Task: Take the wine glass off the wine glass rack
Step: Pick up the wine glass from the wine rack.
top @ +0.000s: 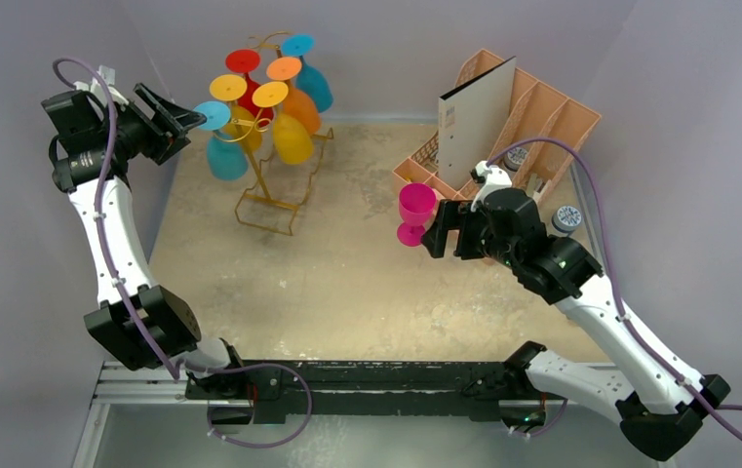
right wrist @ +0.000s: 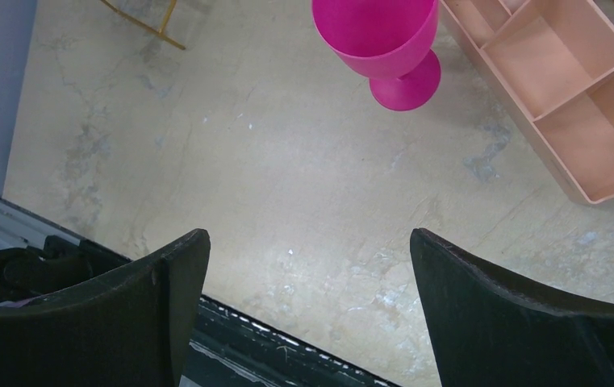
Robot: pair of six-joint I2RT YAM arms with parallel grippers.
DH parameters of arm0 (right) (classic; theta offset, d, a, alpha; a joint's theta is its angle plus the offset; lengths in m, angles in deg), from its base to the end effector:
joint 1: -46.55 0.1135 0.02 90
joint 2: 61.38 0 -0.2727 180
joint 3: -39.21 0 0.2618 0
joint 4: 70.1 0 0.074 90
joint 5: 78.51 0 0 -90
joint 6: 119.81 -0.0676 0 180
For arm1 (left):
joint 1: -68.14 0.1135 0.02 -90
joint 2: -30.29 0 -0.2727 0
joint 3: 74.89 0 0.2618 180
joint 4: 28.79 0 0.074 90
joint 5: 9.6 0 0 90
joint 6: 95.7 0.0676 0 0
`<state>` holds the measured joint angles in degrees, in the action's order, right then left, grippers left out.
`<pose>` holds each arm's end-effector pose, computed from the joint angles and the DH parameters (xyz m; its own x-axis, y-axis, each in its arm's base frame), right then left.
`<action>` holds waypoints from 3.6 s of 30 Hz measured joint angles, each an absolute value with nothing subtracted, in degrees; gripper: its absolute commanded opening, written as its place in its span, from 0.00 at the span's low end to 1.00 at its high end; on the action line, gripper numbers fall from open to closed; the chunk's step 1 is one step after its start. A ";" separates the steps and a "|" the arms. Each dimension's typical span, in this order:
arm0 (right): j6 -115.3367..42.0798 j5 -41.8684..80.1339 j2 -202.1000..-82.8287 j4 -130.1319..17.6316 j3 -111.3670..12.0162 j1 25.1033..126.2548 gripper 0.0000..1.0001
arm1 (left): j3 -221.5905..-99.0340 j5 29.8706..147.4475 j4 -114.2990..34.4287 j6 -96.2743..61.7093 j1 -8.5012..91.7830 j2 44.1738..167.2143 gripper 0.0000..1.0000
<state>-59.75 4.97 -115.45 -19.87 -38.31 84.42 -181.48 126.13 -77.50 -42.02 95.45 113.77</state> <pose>0.1833 0.1328 0.3749 -0.5727 0.1828 -0.7991 -0.2816 0.8716 0.4012 0.3235 0.1126 0.4348 -0.4595 -0.7026 -0.5434 -0.0231 0.6210 -0.7834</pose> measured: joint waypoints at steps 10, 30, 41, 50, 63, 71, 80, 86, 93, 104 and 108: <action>-60.38 5.01 -116.82 -19.26 -38.68 84.42 0.96 | -181.90 128.25 -74.73 -42.74 95.45 118.71 0.73; -60.88 5.03 -117.37 -18.61 -38.75 84.42 0.96 | -181.88 132.43 -66.07 -47.07 95.45 123.72 0.29; -61.17 5.05 -117.37 -17.54 -38.75 84.42 0.96 | -181.61 133.91 -63.99 -48.14 95.45 123.15 0.06; -61.41 5.05 -117.37 -16.79 -38.75 84.42 0.96 | -182.03 133.56 -65.37 -48.20 95.45 122.56 0.00; -61.76 5.05 -117.37 -16.49 -38.75 84.42 0.96 | -178.88 135.82 -58.25 -58.48 95.84 122.51 0.00; -61.76 5.03 -117.37 -16.38 -38.75 84.42 0.96 | -177.07 136.87 -52.69 -64.99 96.41 122.51 0.00; -61.76 5.03 -117.37 -16.38 -38.75 84.42 0.96 | -176.63 137.02 -51.43 -66.80 97.22 122.51 0.00; -61.76 5.03 -117.37 -16.38 -38.75 84.42 0.96 | -176.41 137.06 -49.28 -68.42 97.66 122.51 0.00; -61.76 5.03 -117.35 -16.38 -38.75 84.42 0.96 | -176.37 137.26 -43.84 -71.72 97.75 122.51 0.00; -61.74 4.99 -116.45 -15.96 -38.75 84.42 0.96 | -176.35 136.06 -44.96 -70.52 97.96 122.27 0.00; -61.71 4.99 -116.23 -15.94 -38.75 84.42 0.96 | -176.35 134.09 -48.15 -68.18 98.99 120.74 0.00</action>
<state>-61.71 4.99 -116.23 -15.94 -38.75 84.42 -176.35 134.09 -48.15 -68.18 98.99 120.74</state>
